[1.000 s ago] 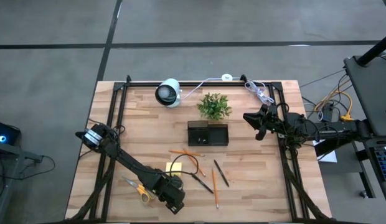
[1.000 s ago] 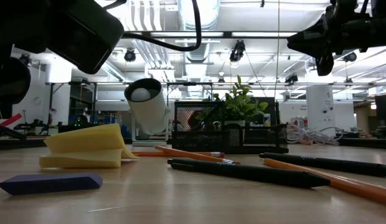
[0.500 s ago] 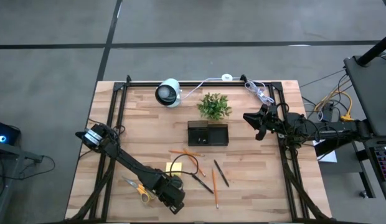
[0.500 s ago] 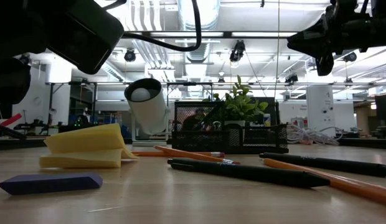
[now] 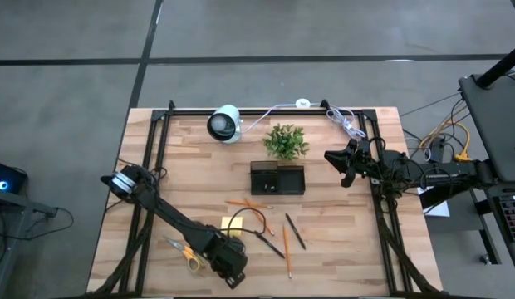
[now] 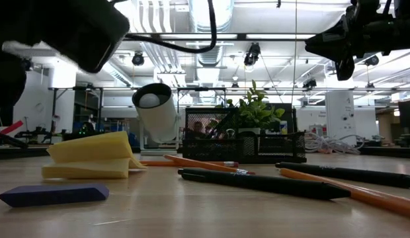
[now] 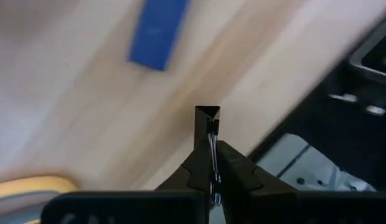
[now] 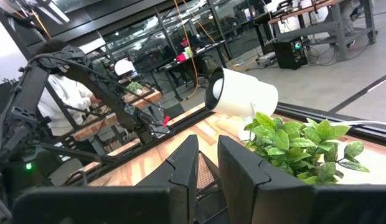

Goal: Pick and place office supplies into organizer
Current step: Put the black binder clip into the black desk organizer

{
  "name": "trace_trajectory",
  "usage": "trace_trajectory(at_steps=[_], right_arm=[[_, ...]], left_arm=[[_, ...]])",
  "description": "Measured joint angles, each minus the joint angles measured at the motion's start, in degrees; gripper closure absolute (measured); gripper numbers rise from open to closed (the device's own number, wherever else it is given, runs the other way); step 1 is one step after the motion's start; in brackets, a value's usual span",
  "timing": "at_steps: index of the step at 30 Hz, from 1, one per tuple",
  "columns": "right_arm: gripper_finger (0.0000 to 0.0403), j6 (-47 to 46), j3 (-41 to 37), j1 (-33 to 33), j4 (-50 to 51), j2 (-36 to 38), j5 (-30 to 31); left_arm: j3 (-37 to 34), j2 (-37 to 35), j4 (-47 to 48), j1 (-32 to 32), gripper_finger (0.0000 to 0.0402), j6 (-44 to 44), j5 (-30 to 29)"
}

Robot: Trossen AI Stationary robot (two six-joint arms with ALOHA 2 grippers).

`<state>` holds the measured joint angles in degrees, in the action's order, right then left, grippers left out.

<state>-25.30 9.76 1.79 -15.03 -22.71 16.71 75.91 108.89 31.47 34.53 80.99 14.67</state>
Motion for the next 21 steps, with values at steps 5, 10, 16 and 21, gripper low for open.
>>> trace_trajectory(at_steps=[5, 10, 16, 21], right_arm=[[0.0351, 0.0, 0.0, 0.0, 0.0, 0.0, 0.0], [0.0351, -0.2, 0.0, 0.0, 0.1, 0.0, 0.0], [0.0351, -0.2, 0.0, 0.0, 0.1, 0.0, 0.0], [0.0351, -0.2, 0.0, 0.0, 0.2, 0.0, 0.0]], left_arm=[[0.5, -1.3, -1.1, -1.0, 0.0401, -3.3, -0.5], [0.5, -2.2, -1.3, -3.1, 0.0401, -6.8, -1.6], [0.6, -2.2, -1.5, -6.6, 0.0401, -12.5, -1.9], [0.6, -2.2, -1.5, -9.6, 0.0401, -19.3, -3.4]])
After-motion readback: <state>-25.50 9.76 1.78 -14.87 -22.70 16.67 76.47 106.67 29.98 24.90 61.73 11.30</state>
